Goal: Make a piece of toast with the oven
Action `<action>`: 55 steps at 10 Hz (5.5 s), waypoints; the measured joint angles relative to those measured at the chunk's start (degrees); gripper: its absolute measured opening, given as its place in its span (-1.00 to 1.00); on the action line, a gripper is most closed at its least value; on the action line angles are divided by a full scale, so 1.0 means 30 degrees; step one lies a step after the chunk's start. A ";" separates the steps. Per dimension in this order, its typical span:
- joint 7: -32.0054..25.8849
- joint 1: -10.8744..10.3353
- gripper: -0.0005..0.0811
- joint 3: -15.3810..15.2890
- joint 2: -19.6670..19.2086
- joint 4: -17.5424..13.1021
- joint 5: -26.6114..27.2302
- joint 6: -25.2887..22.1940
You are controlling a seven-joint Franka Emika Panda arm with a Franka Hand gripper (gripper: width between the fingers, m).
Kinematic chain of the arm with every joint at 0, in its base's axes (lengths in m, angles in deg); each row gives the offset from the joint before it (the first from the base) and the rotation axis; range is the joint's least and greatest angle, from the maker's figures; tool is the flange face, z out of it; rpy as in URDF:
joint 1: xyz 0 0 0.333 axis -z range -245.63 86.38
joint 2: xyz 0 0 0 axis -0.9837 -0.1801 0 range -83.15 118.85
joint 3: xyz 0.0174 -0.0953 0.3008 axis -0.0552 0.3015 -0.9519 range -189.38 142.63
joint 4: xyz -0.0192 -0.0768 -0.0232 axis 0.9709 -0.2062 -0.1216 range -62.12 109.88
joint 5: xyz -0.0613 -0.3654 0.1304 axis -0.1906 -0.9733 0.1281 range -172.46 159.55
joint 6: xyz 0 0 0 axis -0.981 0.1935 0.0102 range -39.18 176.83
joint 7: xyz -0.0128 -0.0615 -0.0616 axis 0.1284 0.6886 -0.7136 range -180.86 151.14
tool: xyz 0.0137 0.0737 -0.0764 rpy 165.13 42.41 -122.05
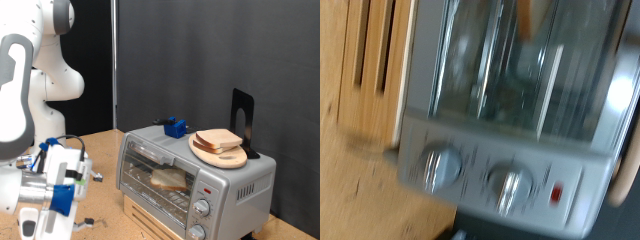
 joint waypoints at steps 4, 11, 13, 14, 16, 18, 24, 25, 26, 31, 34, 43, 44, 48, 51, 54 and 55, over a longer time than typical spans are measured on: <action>0.2380 -0.0126 0.99 -0.0946 -0.2271 -0.2944 0.1485 0.0909; 0.3872 -0.0790 0.99 -0.2094 -0.3831 -0.4754 0.2702 0.2323; 0.3871 -0.1481 0.99 -0.2587 -0.4531 -0.5480 0.3077 0.3488; 0.3871 -0.1767 0.99 -0.2774 -0.4973 -0.5921 0.3137 0.3968; 0.3877 -0.2228 0.99 -0.2848 -0.5796 -0.6609 0.2951 0.4153; 0.3947 -0.2214 0.99 -0.2775 -0.6460 -0.7293 0.1578 0.2545; 0.3935 -0.2138 0.99 -0.3075 -0.7590 -0.8706 0.1891 0.1322; 0.3930 -0.2228 0.99 -0.3219 -0.7619 -0.8747 0.2048 0.1598; 0.3936 -0.2322 0.99 -0.3309 -0.7626 -0.8750 0.2087 0.1701; 0.3994 -0.2804 0.99 -0.3448 -0.7646 -0.8488 0.2087 0.1828; 0.3995 -0.3048 0.99 -0.3538 -0.7646 -0.8337 0.2227 0.2126; 0.4025 -0.3019 -0.52 -0.3682 -0.7453 -0.7895 0.2839 0.2293; 0.4162 -0.3020 -0.52 -0.3684 -0.7332 -0.7833 0.2850 0.2207; 0.1552 -0.2792 -0.74 -0.3854 -0.7295 -0.7093 0.4592 0.2120; -0.3644 -0.2335 -0.74 -0.4246 -0.7358 -0.6151 0.6815 0.1666; -0.5236 -0.2161 -0.74 -0.4331 -0.7583 -0.5997 0.7618 0.1120; -0.4997 -0.2165 -0.74 -0.4326 -0.7577 -0.5992 0.7622 0.1163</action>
